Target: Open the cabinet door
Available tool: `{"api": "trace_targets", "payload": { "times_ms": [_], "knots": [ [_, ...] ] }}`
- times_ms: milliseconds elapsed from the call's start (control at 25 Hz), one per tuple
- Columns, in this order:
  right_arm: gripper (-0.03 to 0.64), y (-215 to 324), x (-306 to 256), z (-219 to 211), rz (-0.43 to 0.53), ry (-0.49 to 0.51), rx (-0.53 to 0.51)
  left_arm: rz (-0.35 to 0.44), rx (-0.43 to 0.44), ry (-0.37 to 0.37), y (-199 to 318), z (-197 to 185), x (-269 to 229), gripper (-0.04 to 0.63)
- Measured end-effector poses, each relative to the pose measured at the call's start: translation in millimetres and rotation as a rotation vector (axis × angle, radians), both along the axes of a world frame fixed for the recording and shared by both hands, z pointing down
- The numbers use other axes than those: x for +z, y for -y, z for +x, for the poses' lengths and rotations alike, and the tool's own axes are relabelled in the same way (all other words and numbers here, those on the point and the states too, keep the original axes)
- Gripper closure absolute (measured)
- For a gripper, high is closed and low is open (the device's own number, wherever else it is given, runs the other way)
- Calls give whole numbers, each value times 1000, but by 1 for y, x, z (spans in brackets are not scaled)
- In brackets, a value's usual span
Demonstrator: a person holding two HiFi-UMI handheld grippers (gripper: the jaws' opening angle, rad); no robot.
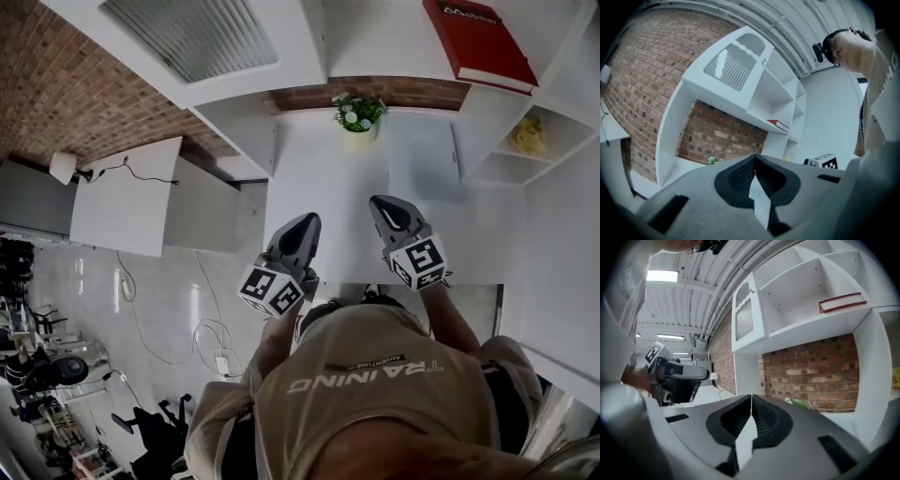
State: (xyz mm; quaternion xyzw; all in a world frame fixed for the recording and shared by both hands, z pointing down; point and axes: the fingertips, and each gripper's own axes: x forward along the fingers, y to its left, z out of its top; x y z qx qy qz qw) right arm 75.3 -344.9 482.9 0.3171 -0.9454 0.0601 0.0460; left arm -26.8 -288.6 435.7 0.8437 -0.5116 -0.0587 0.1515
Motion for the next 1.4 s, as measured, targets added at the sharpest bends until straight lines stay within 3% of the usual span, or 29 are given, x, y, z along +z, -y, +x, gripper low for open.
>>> {"api": "trace_targets", "payload": {
  "times_ms": [240,480,680,920,1040,1400],
  "knots": [
    [601,35,-45,-15,84,70,19,73,3,54,29,-13,-21,588],
    [601,68,-120,-28,236,120,45,134,36,48,47,-28,-38,588],
    [600,94,-160,-45,299,125,66,145,69,57,52,-38,-43,588],
    [598,117,-191,-68,339,133,47,136,82,47,66,-52,-41,588],
    [502,122,-199,-74,332,144,36,129,94,43,69,-55,-40,588],
    [502,144,-202,-90,287,117,23,112,125,16,77,-57,-33,588]
  ]
}}
